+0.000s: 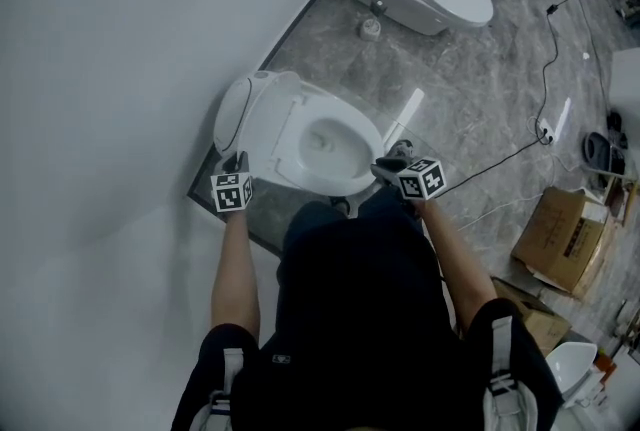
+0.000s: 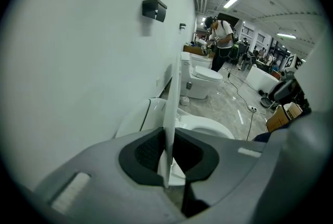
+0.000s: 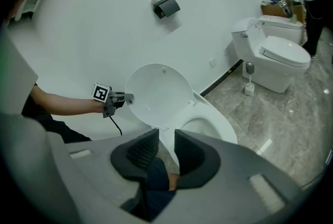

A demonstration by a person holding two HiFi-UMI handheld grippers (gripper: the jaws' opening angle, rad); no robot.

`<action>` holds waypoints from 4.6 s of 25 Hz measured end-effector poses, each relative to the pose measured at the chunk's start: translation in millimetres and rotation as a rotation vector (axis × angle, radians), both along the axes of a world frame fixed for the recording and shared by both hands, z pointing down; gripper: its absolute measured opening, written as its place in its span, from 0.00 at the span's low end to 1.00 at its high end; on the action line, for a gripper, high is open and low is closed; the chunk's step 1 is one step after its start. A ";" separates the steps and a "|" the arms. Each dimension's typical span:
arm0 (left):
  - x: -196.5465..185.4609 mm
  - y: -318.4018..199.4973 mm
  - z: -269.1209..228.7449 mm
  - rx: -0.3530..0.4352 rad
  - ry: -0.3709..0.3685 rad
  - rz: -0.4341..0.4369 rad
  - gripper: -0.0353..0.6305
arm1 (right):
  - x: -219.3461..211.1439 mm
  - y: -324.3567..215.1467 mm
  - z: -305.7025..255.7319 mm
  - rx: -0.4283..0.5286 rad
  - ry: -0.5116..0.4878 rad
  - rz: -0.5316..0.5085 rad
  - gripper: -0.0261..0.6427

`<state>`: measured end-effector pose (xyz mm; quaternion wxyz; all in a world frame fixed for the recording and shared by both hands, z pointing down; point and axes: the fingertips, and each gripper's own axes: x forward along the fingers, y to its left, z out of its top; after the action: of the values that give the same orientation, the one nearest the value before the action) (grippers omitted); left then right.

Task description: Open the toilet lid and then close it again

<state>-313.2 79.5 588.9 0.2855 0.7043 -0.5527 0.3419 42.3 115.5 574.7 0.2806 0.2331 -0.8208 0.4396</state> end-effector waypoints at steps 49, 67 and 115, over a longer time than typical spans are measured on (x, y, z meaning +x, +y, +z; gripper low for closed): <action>171.4 74.0 32.7 -0.069 -0.031 0.480 0.31 | -101.6 -36.5 -10.6 -0.121 -0.291 0.067 0.33; 205.2 98.8 47.0 -0.130 0.074 0.684 0.38 | -91.8 -30.7 -4.7 -0.257 -0.362 0.260 0.29; 171.5 140.8 59.9 -0.250 0.140 0.317 0.38 | 21.1 13.0 120.4 -0.485 -0.135 0.311 0.09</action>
<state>-141.7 220.4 648.7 0.3510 0.7636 -0.3672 0.3985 63.4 128.5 695.1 0.2023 0.2523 -0.6632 0.6750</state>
